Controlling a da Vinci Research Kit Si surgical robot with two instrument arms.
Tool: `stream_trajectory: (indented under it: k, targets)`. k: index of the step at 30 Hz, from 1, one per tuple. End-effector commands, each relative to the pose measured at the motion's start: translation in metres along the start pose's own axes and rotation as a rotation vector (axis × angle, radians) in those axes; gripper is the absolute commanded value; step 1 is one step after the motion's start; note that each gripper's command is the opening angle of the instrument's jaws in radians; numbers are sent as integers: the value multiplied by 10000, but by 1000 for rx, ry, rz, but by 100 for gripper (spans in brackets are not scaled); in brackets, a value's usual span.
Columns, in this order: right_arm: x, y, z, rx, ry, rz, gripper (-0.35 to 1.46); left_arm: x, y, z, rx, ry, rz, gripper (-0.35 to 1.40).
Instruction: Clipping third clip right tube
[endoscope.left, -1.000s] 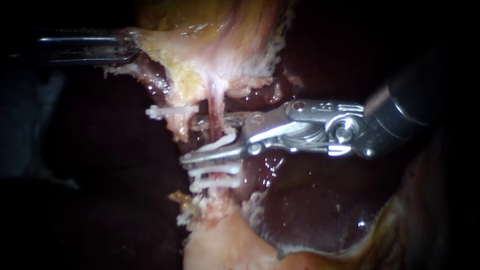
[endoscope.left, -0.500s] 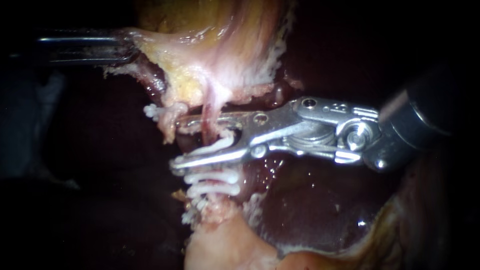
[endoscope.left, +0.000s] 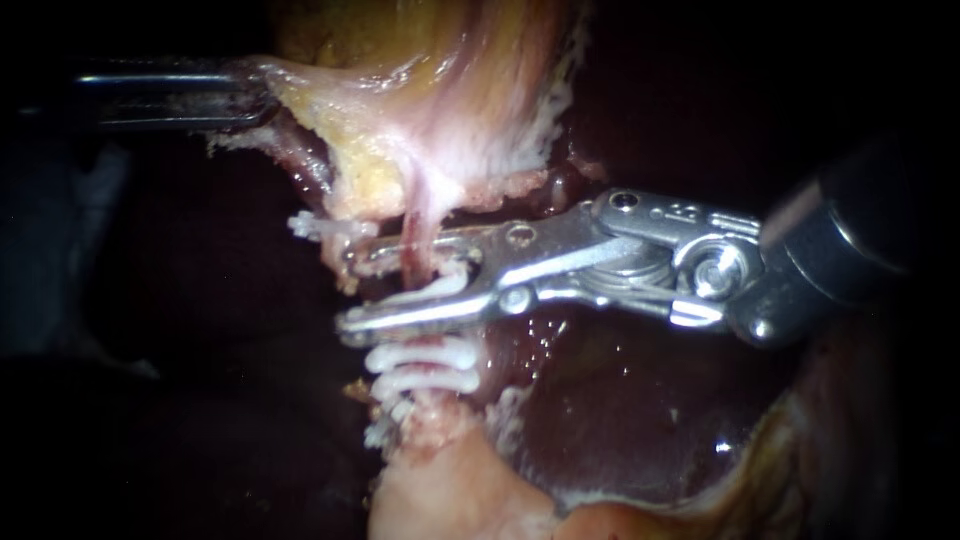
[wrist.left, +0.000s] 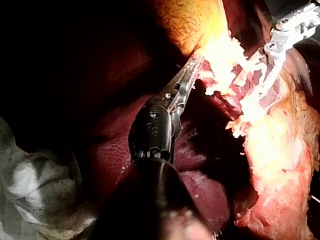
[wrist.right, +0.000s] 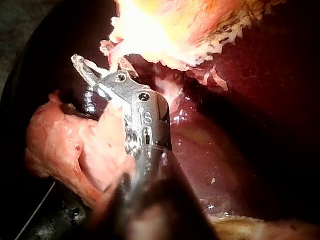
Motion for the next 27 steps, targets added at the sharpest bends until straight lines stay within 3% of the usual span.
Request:
stream_trajectory:
  k: [1,15,19,23,27]
  targets:
    - [0,1,-1,0,-1,-1,18,0,0,0,0,0,0,-35]
    - [-3,5,-8,5,7,105,-35,0,0,0,0,0,0,-35]
    - [-5,5,-11,4,13,139,-35,0,0,0,0,0,0,-35]
    - [-8,5,-11,-17,-25,142,-35,0,0,0,-1,0,0,-35]
    - [-9,7,-11,-17,-25,141,-35,0,0,0,-1,0,0,-35]
